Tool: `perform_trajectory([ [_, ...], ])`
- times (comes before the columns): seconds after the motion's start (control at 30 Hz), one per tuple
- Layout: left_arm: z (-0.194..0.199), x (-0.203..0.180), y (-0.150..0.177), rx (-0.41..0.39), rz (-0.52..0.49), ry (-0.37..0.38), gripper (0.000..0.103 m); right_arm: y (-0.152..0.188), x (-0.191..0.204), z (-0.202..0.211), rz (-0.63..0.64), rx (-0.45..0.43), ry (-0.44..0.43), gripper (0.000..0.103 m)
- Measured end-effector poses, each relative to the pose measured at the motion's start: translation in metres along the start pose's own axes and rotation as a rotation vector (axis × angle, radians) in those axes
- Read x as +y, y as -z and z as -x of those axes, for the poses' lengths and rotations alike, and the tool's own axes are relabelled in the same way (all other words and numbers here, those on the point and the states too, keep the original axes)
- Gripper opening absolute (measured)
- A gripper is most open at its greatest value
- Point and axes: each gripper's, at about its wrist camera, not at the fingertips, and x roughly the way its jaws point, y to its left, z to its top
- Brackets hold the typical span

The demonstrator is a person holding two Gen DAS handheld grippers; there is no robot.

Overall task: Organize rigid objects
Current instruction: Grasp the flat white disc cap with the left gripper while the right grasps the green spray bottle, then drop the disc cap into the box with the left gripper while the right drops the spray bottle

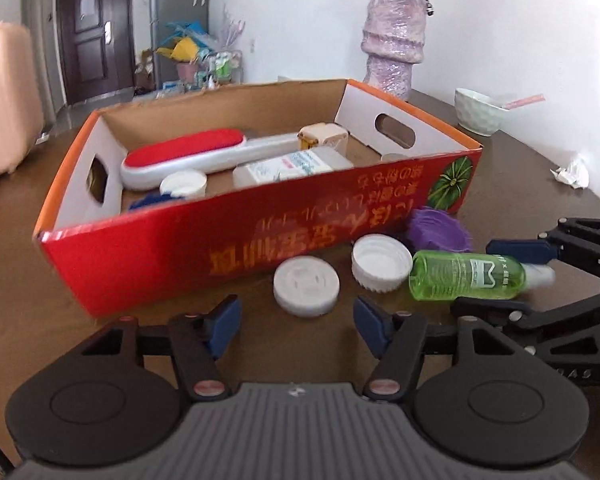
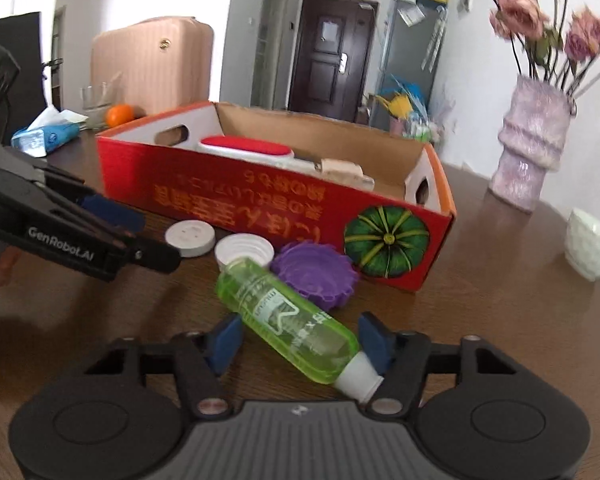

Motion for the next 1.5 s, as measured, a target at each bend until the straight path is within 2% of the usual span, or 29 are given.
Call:
perform_trajectory([
  [0.07,-0.006,0.0,-0.002,0.0,-0.015,0.011,0.06,0.0,-0.005,0.0,-0.043,0.009,-0.007,0.039],
  [0.13,-0.009,0.0,-0.001,-0.01,-0.03,0.02,0.059,0.002,-0.01,0.001,-0.084,0.008,-0.036,0.031],
  [0.23,-0.012,-0.003,-0.002,-0.014,-0.086,0.038,0.05,0.003,-0.013,0.001,-0.103,0.003,-0.043,0.031],
  [0.3,-0.013,-0.003,-0.004,-0.012,-0.098,0.049,0.04,0.0,-0.013,-0.003,-0.115,0.001,-0.054,0.031],
  [0.53,-0.01,-0.005,-0.004,-0.007,-0.116,0.044,0.039,-0.009,-0.007,-0.014,-0.113,0.007,-0.037,0.031],
  [0.7,0.005,-0.003,-0.003,-0.03,-0.099,0.033,0.039,-0.002,-0.006,-0.003,-0.158,-0.013,-0.03,0.03],
  [0.93,0.056,-0.01,0.017,-0.09,-0.054,0.046,0.039,0.017,0.01,0.032,-0.143,-0.019,-0.019,0.03],
  [1.3,0.131,-0.023,0.061,-0.158,-0.022,0.037,0.039,0.023,0.028,0.104,-0.16,-0.133,-0.011,0.03],
  [1.5,0.159,-0.022,0.065,-0.202,-0.005,0.007,0.039,0.021,0.03,0.134,-0.144,-0.179,0.01,0.03],
])
